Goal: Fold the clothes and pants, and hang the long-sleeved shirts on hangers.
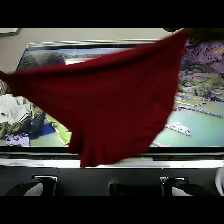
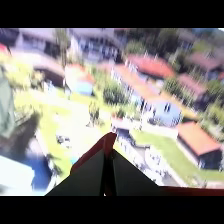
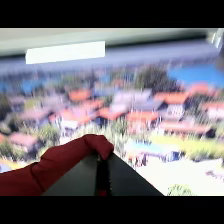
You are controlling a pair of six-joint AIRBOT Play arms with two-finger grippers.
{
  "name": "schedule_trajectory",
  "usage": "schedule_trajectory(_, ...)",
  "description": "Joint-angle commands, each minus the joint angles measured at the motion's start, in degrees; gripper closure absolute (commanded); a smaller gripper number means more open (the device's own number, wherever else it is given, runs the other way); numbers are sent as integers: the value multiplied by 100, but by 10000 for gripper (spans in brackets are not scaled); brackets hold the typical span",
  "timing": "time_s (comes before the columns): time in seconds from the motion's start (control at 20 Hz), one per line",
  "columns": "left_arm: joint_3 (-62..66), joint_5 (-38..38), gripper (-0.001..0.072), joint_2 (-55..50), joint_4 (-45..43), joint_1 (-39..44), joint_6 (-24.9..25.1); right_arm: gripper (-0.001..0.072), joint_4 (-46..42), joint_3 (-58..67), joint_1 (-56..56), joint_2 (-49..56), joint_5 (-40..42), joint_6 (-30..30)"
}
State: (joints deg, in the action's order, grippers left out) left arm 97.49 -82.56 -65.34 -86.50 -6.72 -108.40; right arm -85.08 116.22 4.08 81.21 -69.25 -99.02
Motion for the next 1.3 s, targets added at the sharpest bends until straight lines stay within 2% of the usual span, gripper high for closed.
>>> schedule_trajectory(0.0,-1266,662,690,-844,321,4,-17,685,796,7,7,1794,46,-83)
schedule_trajectory(0.2,-2006,1517,689,-2041,402,2,-20,678,2129,7,7,3338,444,-90)
schedule_trajectory(0.3,-1998,1626,690,-2459,407,2,-9,636,2627,7,7,3707,507,-184)
schedule_trajectory(0.4,-1998,1714,690,-2616,404,0,0,613,2750,11,0,3748,422,-264)
schedule_trajectory(0.45,-1998,1757,690,-2612,402,-2,0,510,2754,11,-28,3676,278,-243)
schedule_trajectory(0.55,-1965,1740,690,-2579,402,-2,7,244,2911,11,-212,3405,-404,216)
schedule_trajectory(0.75,-1722,1366,689,-2579,402,-2,48,239,2931,-61,-994,2677,-2020,973)
schedule_trajectory(0.85,-1622,1158,689,-2579,402,-2,48,239,2946,-608,-1370,2188,-2245,1058)
schedule_trajectory(1.0,-1609,986,689,-2577,402,2,46,236,3248,-2409,-1528,1200,-2068,1255)
schedule_trajectory(1.1,-1609,914,689,-2575,404,2,46,236,3829,-4041,-1357,378,-1598,1467)
schedule_trajectory(1.25,-1609,850,689,-2575,404,2,48,234,4170,-6310,-726,-868,-706,1497)
